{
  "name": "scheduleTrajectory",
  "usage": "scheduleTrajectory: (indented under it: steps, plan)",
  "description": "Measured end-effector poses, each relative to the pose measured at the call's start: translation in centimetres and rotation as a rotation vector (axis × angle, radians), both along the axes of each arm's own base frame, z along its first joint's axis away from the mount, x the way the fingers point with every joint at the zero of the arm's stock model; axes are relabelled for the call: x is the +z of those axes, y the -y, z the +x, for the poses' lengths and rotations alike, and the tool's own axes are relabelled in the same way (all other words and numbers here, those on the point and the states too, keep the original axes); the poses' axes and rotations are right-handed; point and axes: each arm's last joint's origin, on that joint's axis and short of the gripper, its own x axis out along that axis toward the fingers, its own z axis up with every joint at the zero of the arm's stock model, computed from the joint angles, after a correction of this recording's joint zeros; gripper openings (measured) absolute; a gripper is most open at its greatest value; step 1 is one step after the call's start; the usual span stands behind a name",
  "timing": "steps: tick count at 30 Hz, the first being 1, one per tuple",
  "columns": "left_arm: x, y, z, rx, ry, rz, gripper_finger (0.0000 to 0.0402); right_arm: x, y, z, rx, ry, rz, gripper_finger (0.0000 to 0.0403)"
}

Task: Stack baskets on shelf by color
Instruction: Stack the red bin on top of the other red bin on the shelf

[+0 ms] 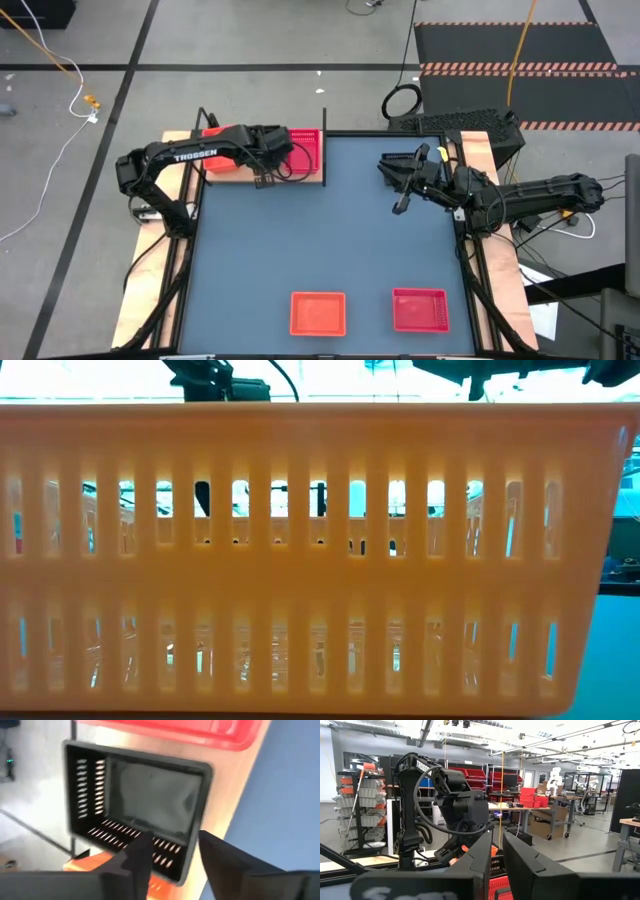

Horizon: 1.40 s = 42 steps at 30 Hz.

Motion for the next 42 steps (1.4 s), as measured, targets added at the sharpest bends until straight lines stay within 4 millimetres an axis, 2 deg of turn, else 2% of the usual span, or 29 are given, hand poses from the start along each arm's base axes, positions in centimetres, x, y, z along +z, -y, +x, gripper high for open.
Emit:
scheduleTrajectory:
  steps: [4,8,11,14,18,24,31,38,42]
  plan:
    - [1.3,0.0,-0.5,0.047,-0.063,0.057,0.0212,-0.1,0.0,0.0,0.0,-0.008,-0.001,0.0045]
    - [2.9,-0.3,-0.9,0.16,-0.031,0.099,0.0234,-0.1,0.0,0.0,0.0,-0.007,-0.001,0.0045]
    - [3.7,-0.9,-1.7,0.279,0.048,0.115,0.0235,-0.1,0.0,0.0,0.001,-0.008,0.002,0.0045]
    - [3.8,-1.8,-2.9,0.429,0.104,0.118,0.023,-0.2,0.0,0.0,0.006,-0.017,0.009,0.0045]
    - [3.4,-1.2,-3.7,0.491,0.16,0.045,0.0215,-0.3,0.0,0.1,0.009,-0.026,0.025,0.0045]
    - [2.7,2.6,-1.3,0.248,0.279,-0.035,0.0182,-0.4,0.0,-0.1,0.008,-0.037,0.02,0.0045]
    - [3.6,9.1,2.6,-0.098,0.487,-0.083,0.0147,-0.2,0.0,-1.8,0.014,-0.072,0.069,0.0045]
    - [4.3,15.1,3.9,-0.322,0.6,-0.124,0.0138,-0.1,0.0,-3.4,0.021,-0.084,0.117,0.0045]
    - [3.7,17.7,4.5,-0.366,0.653,-0.17,0.0137,-0.1,0.0,-3.5,0.023,-0.077,0.125,0.0045]
